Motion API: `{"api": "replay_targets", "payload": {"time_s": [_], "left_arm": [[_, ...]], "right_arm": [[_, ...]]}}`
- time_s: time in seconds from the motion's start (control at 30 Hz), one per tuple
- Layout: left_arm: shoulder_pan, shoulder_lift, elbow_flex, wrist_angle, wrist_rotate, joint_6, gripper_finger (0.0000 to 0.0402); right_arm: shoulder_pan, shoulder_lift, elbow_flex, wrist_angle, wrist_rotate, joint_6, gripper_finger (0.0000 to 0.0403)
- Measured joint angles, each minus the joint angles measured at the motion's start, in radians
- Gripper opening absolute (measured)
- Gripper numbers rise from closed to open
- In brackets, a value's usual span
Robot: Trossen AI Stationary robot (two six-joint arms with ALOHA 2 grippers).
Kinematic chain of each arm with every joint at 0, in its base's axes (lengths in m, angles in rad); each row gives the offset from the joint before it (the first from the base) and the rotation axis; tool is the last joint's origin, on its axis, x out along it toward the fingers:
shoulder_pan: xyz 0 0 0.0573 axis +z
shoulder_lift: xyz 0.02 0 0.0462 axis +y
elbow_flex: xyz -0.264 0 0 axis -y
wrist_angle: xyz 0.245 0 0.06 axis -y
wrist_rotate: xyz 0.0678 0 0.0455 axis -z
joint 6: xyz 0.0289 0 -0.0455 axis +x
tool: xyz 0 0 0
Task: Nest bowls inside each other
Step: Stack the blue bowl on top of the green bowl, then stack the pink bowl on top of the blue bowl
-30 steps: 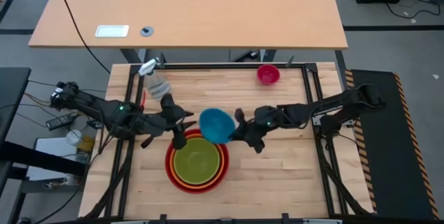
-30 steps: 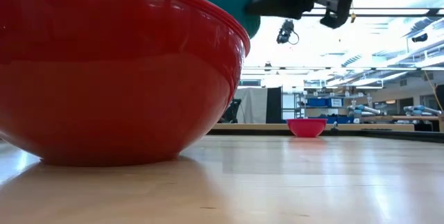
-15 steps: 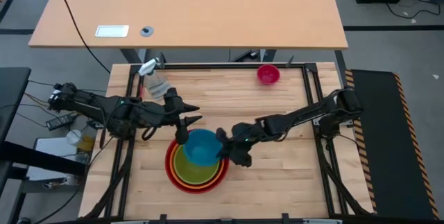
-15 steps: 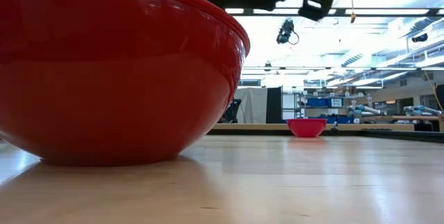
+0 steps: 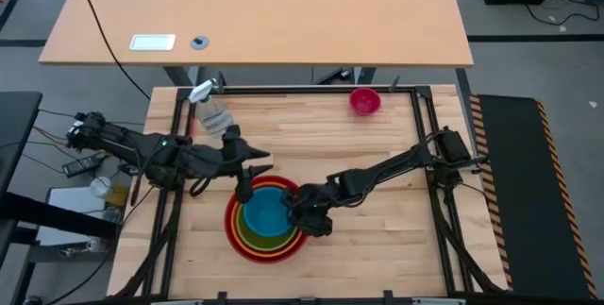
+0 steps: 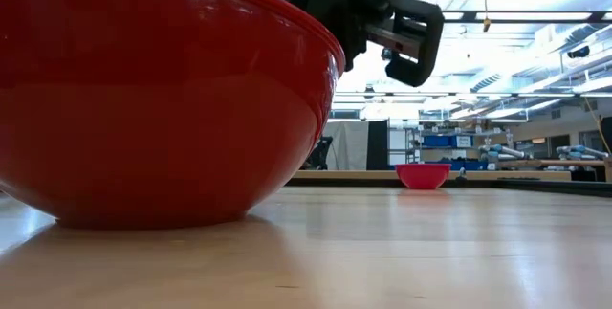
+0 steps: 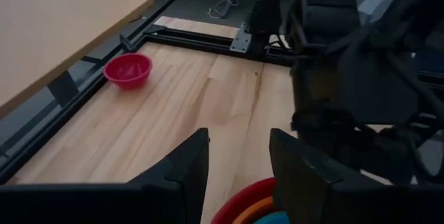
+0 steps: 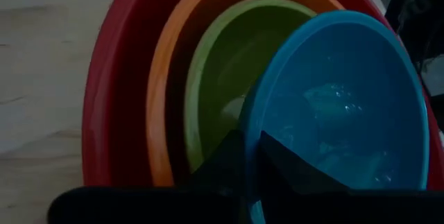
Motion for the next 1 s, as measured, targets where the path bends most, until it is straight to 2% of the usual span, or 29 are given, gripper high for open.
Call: {"api": "replay_targets", "payload": {"time_s": [0.13,0.3,0.53,0.77,1.0], "left_arm": [[0.001,0.0,0.0,0.008,0.0,-0.038,0.0157],[0.001,0.0,0.0,0.007,-0.003,-0.071,0.0172],[0.001,-0.001,0.0,0.005,0.0,-0.091,0.0202],[0.001,-0.001,-0.001,-0.024,0.032,-0.081,0.0208],[0.001,-0.001,-0.001,-0.033,0.032,-0.082,0.0208]], "right_arm": [[0.001,-0.001,0.001,-0.001,-0.025,0.038,0.0045],[0.001,-0.005,0.001,0.0,-0.036,0.063,0.0083],[0.01,-0.025,0.001,-0.002,0.066,0.068,0.0145],[0.001,-0.12,0.002,-0.038,0.208,0.069,0.0157],[-0.08,-0.196,0.002,-0.205,0.507,0.183,0.0158]]}}
